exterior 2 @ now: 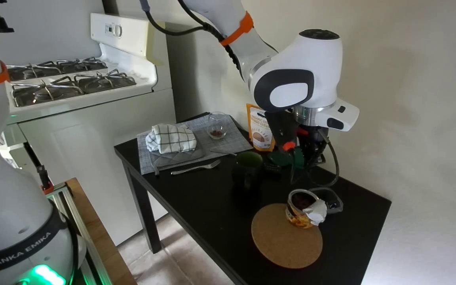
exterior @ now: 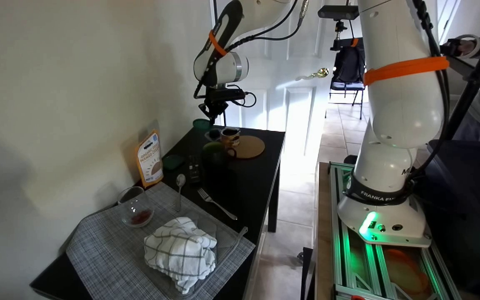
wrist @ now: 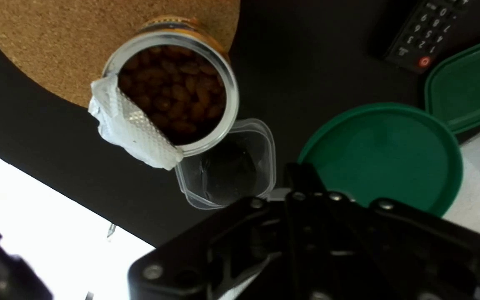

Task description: Remove the green lid from the top of the mug then put the silver fork inside the mug.

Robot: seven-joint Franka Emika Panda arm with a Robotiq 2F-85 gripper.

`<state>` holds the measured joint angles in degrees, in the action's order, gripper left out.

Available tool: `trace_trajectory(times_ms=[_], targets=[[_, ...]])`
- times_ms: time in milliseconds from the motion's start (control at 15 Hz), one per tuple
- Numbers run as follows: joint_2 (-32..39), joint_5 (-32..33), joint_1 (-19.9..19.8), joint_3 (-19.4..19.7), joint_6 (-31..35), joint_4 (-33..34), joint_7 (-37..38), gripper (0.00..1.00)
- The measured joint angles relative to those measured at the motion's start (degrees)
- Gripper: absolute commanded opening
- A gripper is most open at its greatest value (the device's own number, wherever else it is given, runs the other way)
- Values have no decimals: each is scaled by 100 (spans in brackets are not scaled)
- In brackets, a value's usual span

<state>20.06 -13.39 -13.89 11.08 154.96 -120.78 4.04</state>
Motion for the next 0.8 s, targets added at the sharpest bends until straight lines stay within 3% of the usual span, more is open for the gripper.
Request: trace_trajectory(times_ms=[200, 467, 800], targets=[[367, 218, 154, 5, -81, 399, 352, 0], [985, 596, 346, 118, -827, 1140, 847, 0], [1657, 607, 361, 105, -1193, 1944, 1058, 0]])
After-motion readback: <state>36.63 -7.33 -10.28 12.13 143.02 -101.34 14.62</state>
